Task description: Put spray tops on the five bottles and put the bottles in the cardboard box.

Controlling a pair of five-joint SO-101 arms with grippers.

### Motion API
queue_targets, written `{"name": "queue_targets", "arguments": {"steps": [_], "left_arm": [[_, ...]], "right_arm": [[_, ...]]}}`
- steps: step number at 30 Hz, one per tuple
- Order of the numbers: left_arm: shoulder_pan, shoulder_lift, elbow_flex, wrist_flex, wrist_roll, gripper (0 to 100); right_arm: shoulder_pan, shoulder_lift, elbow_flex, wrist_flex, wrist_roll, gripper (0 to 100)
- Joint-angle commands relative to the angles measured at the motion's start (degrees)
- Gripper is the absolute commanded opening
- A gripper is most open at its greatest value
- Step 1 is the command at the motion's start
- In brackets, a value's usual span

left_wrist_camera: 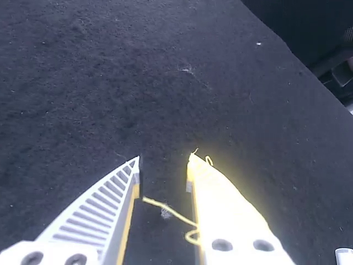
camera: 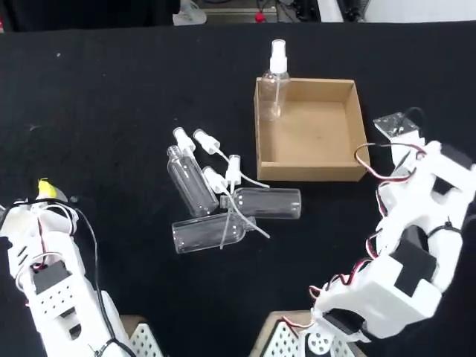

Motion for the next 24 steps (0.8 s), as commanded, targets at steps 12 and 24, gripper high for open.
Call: {"name": "queue_targets", "arguments": {"steps": [12,24], "left_arm": [[0.66,-0.53,-1.19,-1.23,-0.70,15],[0.66,-0.53,-1.19,-1.23,-0.70,15]], "right_arm": [[1.14,-0.75,3.30,-0.09,0.44,4.8],[1.05,-0.66,-13.85,18.81,-18.90,35.0]]}}
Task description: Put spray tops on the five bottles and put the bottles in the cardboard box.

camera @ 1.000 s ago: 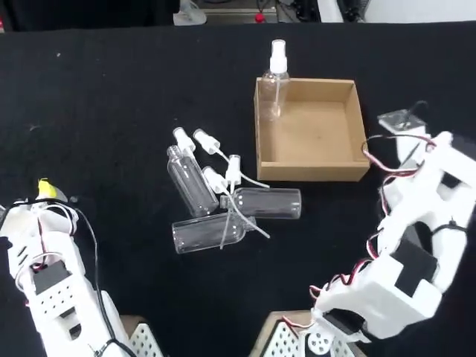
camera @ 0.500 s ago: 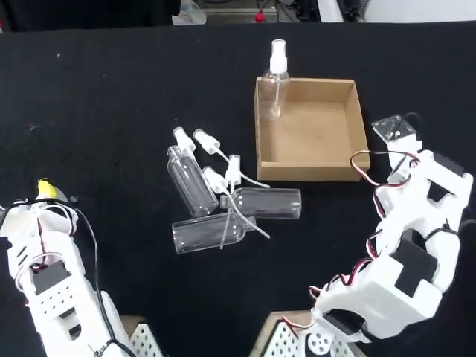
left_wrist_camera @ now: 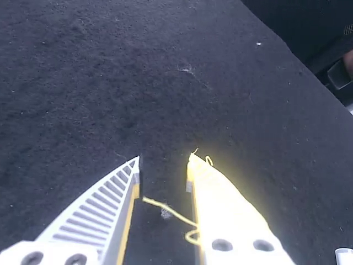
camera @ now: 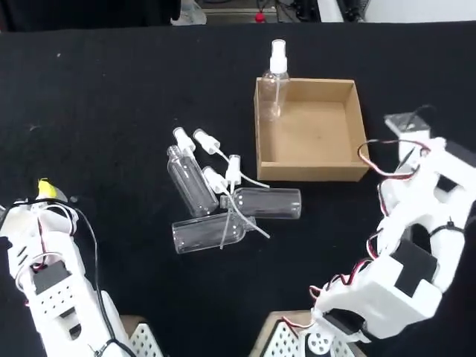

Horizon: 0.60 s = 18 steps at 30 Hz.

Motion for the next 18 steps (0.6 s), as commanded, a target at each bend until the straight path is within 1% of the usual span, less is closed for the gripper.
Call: {"name": "queue_targets", "arguments": {"steps": [1,4,6,9,14,18], "left_arm": [[0.66,-0.53,-1.19,-1.23,-0.70,15],[0.66,-0.53,-1.19,-1.23,-0.70,15],[0.66,-0.53,-1.19,-1.23,-0.70,15],[0.66,-0.53,-1.19,-1.23,-0.70,15],[0.66,-0.53,-1.19,-1.23,-0.70,15],[0.66,-0.53,-1.19,-1.23,-0.70,15]], "right_arm": [[0.97,-0.40,-6.46,5.19,-6.07,35.0],[0.97,-0.22,-5.93,8.44,-9.85,35.0],[0.97,-0.22,-4.79,8.44,-10.81,35.0],[1.14,-0.22,-3.30,4.57,-10.90,33.8],[1.93,-0.22,0.66,-0.18,-10.46,23.8],[1.93,-0.22,3.38,-2.81,-10.46,23.7]]}}
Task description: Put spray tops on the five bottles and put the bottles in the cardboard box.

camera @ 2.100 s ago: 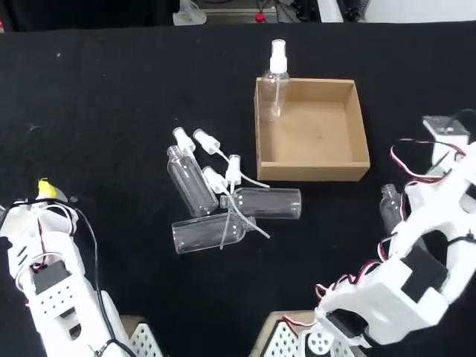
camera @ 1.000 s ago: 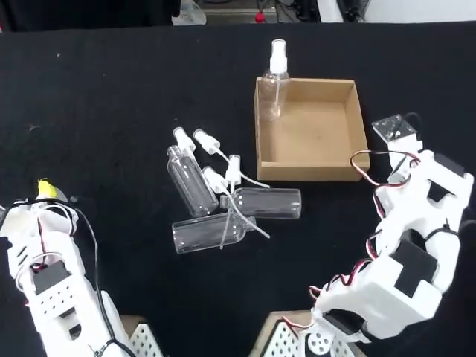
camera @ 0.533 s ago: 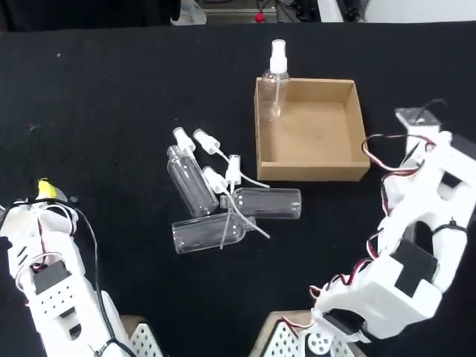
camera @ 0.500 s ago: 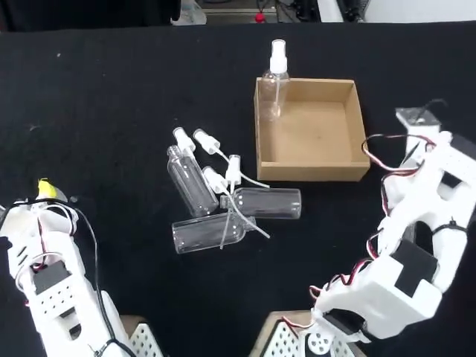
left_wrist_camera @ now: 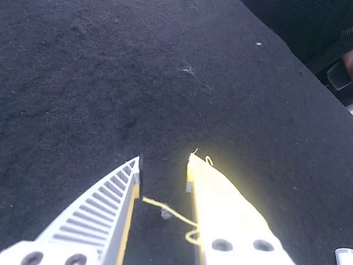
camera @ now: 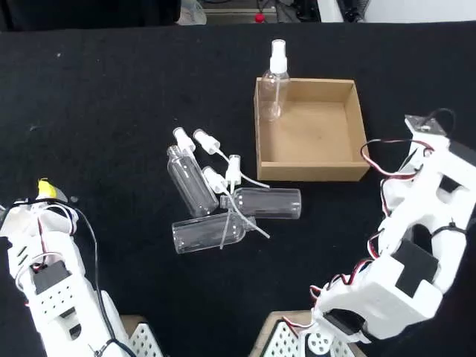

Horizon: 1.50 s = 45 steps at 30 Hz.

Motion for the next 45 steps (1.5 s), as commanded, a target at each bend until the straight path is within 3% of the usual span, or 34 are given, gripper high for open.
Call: {"name": "queue_targets", "arguments": {"steps": [1,11,22,32,38,42,45], "left_arm": [[0.66,-0.53,-1.19,-1.23,-0.70,15],[0.66,-0.53,-1.19,-1.23,-0.70,15],[0.66,-0.53,-1.19,-1.23,-0.70,15],[0.66,-0.53,-1.19,-1.23,-0.70,15],[0.66,-0.53,-1.19,-1.23,-0.70,15],[0.66,-0.53,-1.19,-1.23,-0.70,15],[0.66,-0.53,-1.19,-1.23,-0.70,15]], "right_arm": [[1.23,-0.22,1.19,-2.81,-0.18,23.8],[4.31,-0.22,5.41,-8.53,-0.18,27.6],[4.66,-0.13,5.49,-0.09,9.67,25.2],[4.48,-0.13,8.84,-2.73,9.85,27.4],[4.48,-0.31,8.75,-6.95,9.76,11.9],[4.48,-0.75,3.12,-6.24,5.27,2.5],[4.57,-0.75,-5.49,-1.49,4.31,2.0]]}}
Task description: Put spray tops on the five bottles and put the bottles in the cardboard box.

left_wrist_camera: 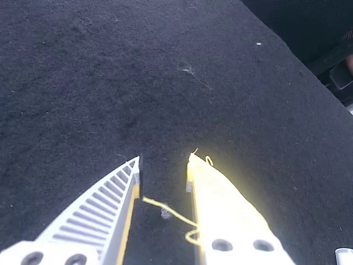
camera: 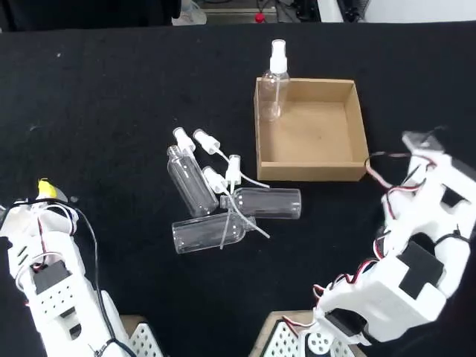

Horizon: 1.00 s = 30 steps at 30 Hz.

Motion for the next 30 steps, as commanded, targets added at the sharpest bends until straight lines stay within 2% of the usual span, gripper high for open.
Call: {"name": "queue_targets", "arguments": {"steps": [1,5,10,20,25,30], "left_arm": [[0.66,-0.53,-1.19,-1.23,-0.70,15],[0.66,-0.53,-1.19,-1.23,-0.70,15],[0.57,-0.53,-1.19,-1.23,-0.70,15],[0.66,-0.53,-1.19,-1.32,-0.70,15],[0.66,-0.53,-1.19,-1.32,-0.70,15],[0.66,-0.53,-1.19,-1.32,-0.70,15]], "right_arm": [[0.70,-1.01,-12.62,6.15,-1.32,2.2],[-0.35,-1.01,-24.75,13.89,-1.32,2.1],[-0.70,-1.01,-29.67,8.44,-6.15,1.1],[-0.26,-2.95,-12.70,-15.12,-9.85,1.1],[-2.29,-13.85,-1.63,-19.87,-10.20,1.1],[-2.99,-24.48,12.00,-33.05,-13.98,1.1]]}}
